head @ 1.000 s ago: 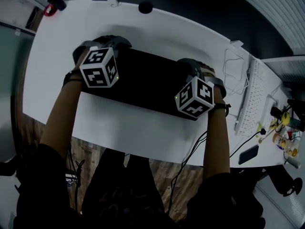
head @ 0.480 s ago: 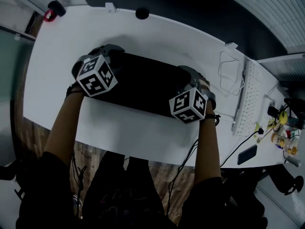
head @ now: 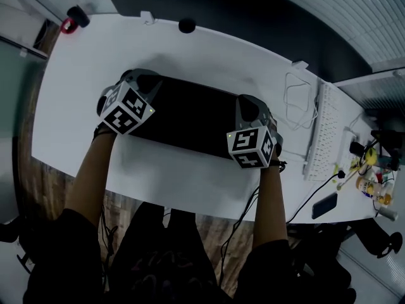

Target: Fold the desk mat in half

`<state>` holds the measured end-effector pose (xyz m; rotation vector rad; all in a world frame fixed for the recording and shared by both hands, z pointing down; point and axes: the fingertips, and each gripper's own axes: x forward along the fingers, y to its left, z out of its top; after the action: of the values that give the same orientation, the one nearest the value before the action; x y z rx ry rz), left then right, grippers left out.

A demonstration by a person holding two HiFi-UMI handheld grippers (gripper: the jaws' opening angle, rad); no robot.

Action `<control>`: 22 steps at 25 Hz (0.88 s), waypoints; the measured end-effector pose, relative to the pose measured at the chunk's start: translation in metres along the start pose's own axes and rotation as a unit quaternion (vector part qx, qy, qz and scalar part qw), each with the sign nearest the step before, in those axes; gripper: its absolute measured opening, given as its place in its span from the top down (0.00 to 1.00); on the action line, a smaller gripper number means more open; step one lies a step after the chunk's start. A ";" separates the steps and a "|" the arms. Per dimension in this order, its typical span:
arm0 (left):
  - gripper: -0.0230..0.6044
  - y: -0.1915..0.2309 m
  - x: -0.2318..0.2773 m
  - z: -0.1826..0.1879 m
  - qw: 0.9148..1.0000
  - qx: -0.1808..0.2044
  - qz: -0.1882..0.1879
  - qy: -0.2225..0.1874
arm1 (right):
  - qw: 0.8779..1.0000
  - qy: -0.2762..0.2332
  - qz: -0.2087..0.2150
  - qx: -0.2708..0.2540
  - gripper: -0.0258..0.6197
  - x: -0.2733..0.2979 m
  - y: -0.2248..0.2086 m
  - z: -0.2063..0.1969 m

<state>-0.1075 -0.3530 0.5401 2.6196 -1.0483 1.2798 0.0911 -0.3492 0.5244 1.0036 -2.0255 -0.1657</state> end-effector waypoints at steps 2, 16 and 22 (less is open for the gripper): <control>0.98 0.001 -0.005 0.003 1.000 -0.014 0.007 -0.006 | 1.000 0.000 -0.006 0.002 0.94 -0.006 -0.003 0.001; 0.97 -0.001 -0.051 0.018 0.981 -0.172 0.054 -0.071 | 0.982 -0.018 -0.050 0.180 0.95 -0.054 -0.018 0.001; 0.97 -0.017 -0.079 0.020 0.977 -0.184 0.066 -0.091 | 0.979 -0.031 -0.054 0.196 0.95 -0.080 -0.003 0.004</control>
<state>-0.1181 -0.3029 0.4753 2.4470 -1.3568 0.7783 0.1158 -0.2952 0.4701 1.3682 -2.1072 0.1537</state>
